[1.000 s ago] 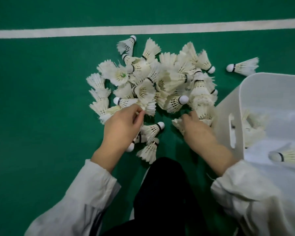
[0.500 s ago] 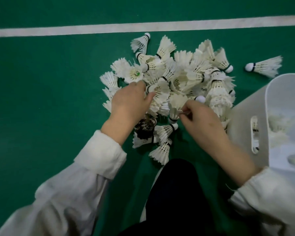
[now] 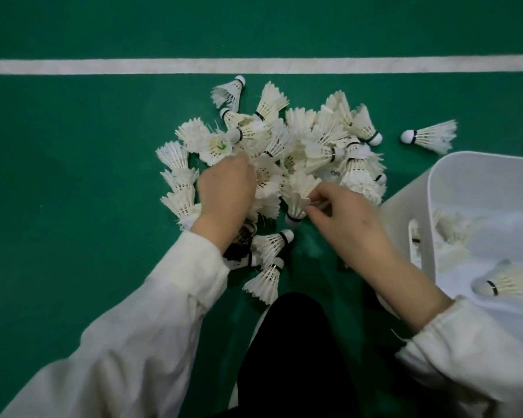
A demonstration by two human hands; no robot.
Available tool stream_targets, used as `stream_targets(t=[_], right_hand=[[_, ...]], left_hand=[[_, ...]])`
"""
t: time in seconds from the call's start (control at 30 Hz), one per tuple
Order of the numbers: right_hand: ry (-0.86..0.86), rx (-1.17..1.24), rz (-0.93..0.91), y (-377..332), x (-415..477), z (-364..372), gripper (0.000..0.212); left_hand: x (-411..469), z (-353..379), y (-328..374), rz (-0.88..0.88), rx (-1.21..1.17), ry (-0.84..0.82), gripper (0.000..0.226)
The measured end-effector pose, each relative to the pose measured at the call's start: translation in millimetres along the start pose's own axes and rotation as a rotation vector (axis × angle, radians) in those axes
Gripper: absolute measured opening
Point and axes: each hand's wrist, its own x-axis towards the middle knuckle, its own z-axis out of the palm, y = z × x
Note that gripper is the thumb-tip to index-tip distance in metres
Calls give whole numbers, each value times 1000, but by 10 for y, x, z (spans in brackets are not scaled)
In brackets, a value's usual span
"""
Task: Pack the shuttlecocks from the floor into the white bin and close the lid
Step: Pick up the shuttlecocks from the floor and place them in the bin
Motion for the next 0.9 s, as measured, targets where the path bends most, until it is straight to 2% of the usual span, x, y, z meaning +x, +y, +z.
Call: stream_targets(t=[0.1, 0.23, 0.37, 0.5, 0.63, 0.7, 0.9], right_hand=[[16, 15, -61, -93, 19, -308, 4], [8, -46, -158, -247, 46, -978, 2], [40, -128, -190, -269, -154, -1654, 5], [28, -155, -90, -7, -575, -2019, 6], [55, -103, 53, 500, -1045, -2049, 18], [41, -73, 120, 744, -1190, -1957, 12], [-191, -110, 148, 1279, -1288, -1453, 8]], left_hand=[[-80, -320, -33, -112, -316, -24, 37], [-216, -788, 133, -112, -518, -69, 43], [-337, -1099, 511, -49, -637, -116, 32], [-452, -1211, 938, 49, -696, -122, 14], [-631, -1136, 1322, 101, -724, -184, 13], [-711, -1061, 1453, 100, -738, -215, 13], [-863, -872, 1699, 78, -751, -258, 17]])
